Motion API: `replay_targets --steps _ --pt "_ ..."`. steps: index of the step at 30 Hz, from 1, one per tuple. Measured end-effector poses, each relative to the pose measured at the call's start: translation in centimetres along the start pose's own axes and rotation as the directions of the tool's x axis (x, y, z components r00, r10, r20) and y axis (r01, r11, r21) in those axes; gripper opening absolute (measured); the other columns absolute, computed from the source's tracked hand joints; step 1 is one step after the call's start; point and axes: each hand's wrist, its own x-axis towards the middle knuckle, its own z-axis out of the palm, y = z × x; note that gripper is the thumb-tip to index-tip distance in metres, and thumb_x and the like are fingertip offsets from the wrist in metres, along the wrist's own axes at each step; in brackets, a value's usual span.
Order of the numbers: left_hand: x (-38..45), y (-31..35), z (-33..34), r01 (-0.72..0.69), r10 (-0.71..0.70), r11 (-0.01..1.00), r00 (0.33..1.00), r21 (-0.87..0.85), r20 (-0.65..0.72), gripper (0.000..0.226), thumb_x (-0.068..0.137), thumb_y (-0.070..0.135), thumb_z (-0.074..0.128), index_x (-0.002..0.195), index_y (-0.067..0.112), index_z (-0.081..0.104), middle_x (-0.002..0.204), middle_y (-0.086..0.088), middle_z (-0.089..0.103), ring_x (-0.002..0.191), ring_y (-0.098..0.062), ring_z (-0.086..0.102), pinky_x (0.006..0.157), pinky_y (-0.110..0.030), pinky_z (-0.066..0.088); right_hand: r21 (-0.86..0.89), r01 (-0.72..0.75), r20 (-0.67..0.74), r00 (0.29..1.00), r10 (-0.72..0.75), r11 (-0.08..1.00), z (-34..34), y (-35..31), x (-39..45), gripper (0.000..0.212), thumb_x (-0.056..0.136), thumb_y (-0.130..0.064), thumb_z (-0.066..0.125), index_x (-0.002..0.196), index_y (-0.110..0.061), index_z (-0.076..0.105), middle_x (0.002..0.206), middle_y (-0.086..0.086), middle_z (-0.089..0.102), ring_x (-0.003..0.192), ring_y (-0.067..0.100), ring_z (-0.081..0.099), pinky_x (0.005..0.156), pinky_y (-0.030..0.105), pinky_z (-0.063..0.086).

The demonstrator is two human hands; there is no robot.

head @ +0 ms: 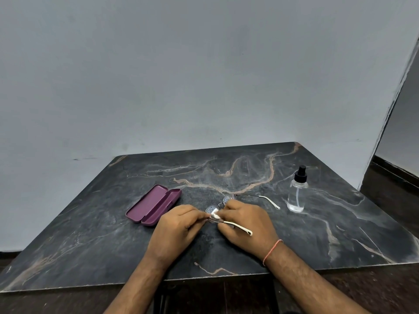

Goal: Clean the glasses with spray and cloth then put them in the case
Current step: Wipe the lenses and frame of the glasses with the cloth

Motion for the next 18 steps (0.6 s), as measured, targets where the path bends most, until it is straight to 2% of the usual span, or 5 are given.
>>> replay_targets --steps 4,8,13,18 --pt "0.14 0.22 0.08 -0.016 0.016 1.0 1.0 0.006 0.003 0.013 0.099 0.028 0.076 0.106 0.02 0.084 0.095 0.012 0.077 0.09 -0.003 0.072 0.082 -0.022 0.059 -0.038 -0.03 -0.099 0.995 0.027 0.999 0.58 0.21 0.29 0.027 0.1 -0.045 0.048 0.105 -0.035 0.073 0.093 -0.008 0.062 0.072 0.018 0.069 0.055 0.04 0.055" --pt "0.11 0.09 0.23 -0.028 0.028 1.0 1.0 0.013 0.01 0.012 0.099 0.027 0.076 0.106 0.02 0.083 0.096 0.012 0.077 0.09 -0.004 0.072 0.082 -0.023 0.059 0.008 0.003 -0.073 0.997 -0.002 1.0 0.69 0.41 0.29 0.026 0.104 -0.046 0.048 0.116 -0.039 0.07 0.099 -0.01 0.062 0.077 0.019 0.07 0.058 0.041 0.057" --pt "0.04 0.0 0.22 -0.036 0.036 0.999 0.999 0.028 0.005 0.022 0.103 0.034 0.067 0.107 0.02 0.083 0.096 0.011 0.076 0.09 -0.005 0.072 0.082 -0.023 0.059 0.109 0.093 -0.028 0.995 -0.091 0.99 0.01 0.42 0.02 0.029 0.096 -0.041 0.059 0.121 -0.047 0.073 0.096 -0.014 0.062 0.078 0.007 0.066 0.062 0.029 0.052" --pt "0.01 -0.08 0.28 -0.035 0.035 0.999 0.999 0.031 0.003 0.017 0.102 0.03 0.071 0.107 0.02 0.083 0.097 0.011 0.077 0.09 -0.006 0.072 0.081 -0.025 0.06 0.057 0.047 -0.081 0.996 -0.042 0.997 0.44 0.37 0.18 0.023 0.104 -0.049 0.054 0.12 -0.044 0.071 0.098 -0.013 0.061 0.075 0.012 0.068 0.059 0.035 0.056"
